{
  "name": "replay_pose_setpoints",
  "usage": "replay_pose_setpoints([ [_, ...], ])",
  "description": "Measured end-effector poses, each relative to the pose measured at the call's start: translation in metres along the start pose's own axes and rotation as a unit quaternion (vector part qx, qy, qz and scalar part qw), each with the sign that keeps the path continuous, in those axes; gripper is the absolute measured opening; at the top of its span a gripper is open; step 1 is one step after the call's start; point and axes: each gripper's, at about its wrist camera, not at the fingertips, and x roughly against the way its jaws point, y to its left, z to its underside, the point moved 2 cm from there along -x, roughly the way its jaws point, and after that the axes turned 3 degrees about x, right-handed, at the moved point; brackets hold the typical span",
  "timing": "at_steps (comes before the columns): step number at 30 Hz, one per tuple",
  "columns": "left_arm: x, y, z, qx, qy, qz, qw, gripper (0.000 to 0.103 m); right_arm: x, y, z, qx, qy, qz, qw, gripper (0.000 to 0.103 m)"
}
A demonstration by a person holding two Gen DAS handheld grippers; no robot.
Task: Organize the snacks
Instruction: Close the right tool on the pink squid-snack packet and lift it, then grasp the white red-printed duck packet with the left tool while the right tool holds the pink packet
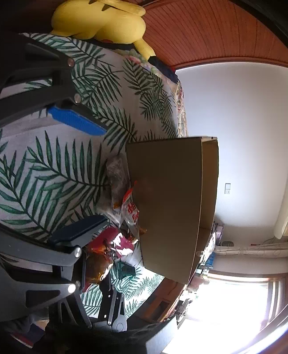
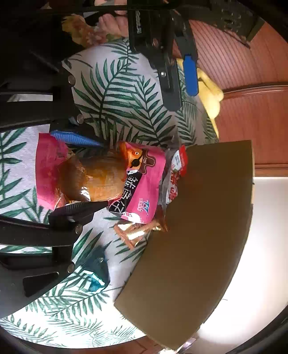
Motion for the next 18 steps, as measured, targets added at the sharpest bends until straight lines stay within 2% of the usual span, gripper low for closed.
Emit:
replay_pose_setpoints([
  [3, -0.002, -0.009, -0.005, -0.019, 0.002, 0.006, 0.9998, 0.075, 0.012, -0.008, 0.006, -0.013, -0.016, 0.006, 1.000, 0.045],
  [7, -0.009, -0.029, -0.014, -0.079, 0.012, 0.015, 0.9967, 0.075, 0.023, -0.021, 0.012, -0.029, -0.028, 0.015, 0.999, 0.045],
  [13, -0.031, -0.052, -0.026, -0.157, 0.037, 0.006, 0.9869, 0.075, 0.029, -0.042, 0.015, -0.032, -0.025, 0.058, 0.997, 0.046],
  [18, -0.042, -0.069, -0.035, -0.212, 0.051, 0.008, 0.9759, 0.072, 0.031, -0.061, 0.014, -0.043, -0.025, 0.075, 0.996, 0.046],
])
